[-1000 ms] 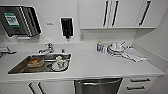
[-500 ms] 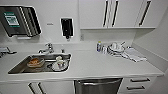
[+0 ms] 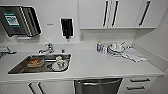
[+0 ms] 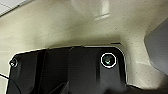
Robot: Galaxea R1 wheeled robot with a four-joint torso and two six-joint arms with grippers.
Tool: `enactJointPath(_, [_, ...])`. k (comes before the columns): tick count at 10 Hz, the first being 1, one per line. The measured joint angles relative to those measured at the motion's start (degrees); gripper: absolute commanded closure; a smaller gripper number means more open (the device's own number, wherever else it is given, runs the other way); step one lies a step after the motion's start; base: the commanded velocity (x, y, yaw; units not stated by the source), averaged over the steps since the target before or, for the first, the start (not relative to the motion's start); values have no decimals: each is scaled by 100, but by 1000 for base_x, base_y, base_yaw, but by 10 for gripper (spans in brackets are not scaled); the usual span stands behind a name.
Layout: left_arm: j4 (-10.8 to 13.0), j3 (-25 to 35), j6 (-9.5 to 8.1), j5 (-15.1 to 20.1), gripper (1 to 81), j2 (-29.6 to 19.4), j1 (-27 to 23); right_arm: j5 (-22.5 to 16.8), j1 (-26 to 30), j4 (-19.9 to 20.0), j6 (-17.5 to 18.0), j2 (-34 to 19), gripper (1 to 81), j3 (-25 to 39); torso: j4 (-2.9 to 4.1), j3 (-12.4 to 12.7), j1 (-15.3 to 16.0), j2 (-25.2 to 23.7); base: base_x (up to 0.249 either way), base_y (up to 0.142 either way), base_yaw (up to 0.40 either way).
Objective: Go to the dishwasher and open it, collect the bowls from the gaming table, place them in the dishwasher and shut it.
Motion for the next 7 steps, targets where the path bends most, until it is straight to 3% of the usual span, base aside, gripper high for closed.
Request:
enactJointPath(2, [0, -2, 44, 94, 10, 17, 0, 130, -17, -59, 0, 347, 10, -549, 0, 0, 0, 0, 0, 0, 0])
enactJointPath(4, [2, -6, 46, 452, 10, 133, 0, 190, -110, -113, 0, 752, 10, -997, 0, 0, 0, 0, 0, 0, 0])
enactJointPath(7, [5, -5, 46, 512, 10, 177, -2, 246, -367, -243, 0, 986, 10, -1100, 0, 0, 0, -2, 0, 0, 0])
